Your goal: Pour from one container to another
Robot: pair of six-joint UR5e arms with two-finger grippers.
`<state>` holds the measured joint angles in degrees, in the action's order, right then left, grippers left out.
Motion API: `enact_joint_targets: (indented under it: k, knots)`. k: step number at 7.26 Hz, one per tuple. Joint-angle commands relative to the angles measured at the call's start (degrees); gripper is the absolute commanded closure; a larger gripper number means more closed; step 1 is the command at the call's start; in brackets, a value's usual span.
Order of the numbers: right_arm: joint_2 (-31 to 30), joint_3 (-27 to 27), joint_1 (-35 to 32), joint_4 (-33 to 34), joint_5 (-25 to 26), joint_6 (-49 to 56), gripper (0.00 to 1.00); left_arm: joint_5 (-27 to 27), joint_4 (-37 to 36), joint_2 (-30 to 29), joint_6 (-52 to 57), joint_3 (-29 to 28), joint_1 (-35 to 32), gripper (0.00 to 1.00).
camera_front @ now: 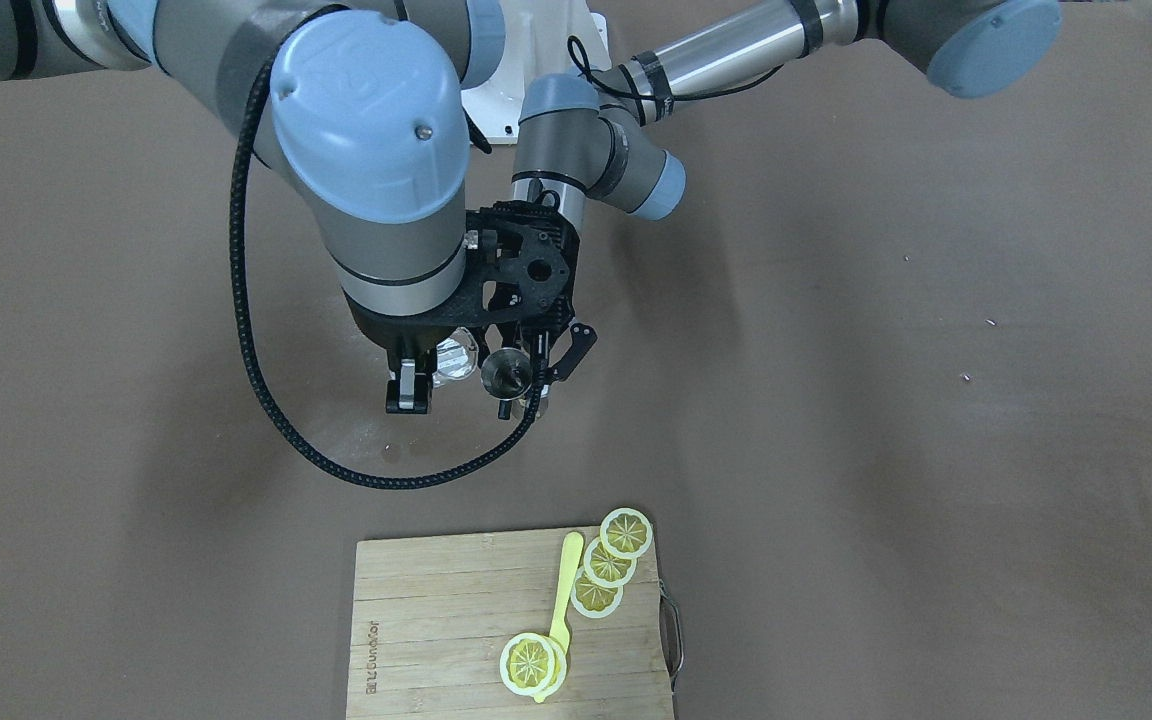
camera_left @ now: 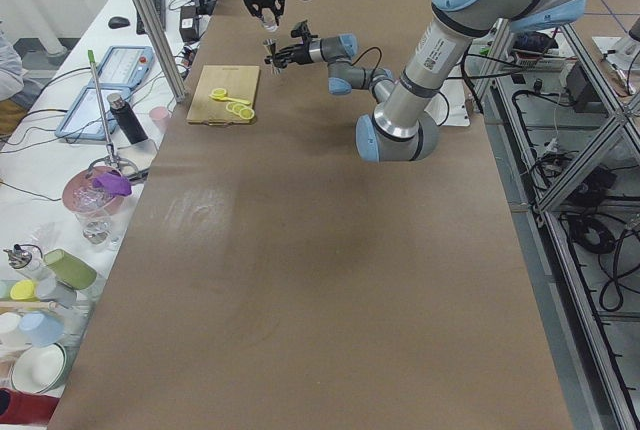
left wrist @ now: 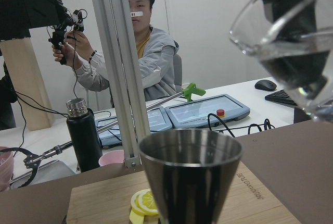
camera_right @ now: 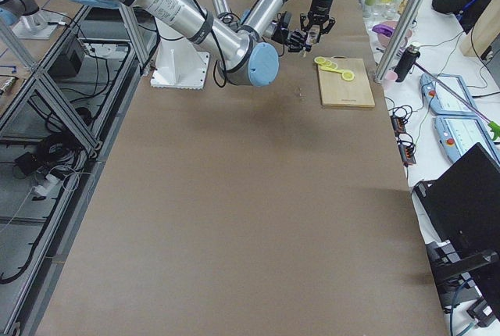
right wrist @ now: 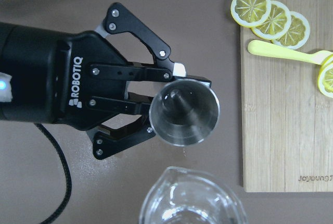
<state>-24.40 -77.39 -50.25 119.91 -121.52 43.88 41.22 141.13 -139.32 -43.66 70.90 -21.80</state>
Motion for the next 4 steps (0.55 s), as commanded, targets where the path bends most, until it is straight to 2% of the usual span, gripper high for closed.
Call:
enact_joint_targets:
  k: [1,4]
  knots:
    - [2.5,3.2,1.2,0.9,2.5,1.5,1.00,0.0,-0.2,-0.1,0.2,-0.1,0.0,1.00]
    - [4.2,3.9,2.3,5.9,5.3,6.9,1.00,-0.1,-0.2,-0.1,0.5,-0.5,0.0,1.00]
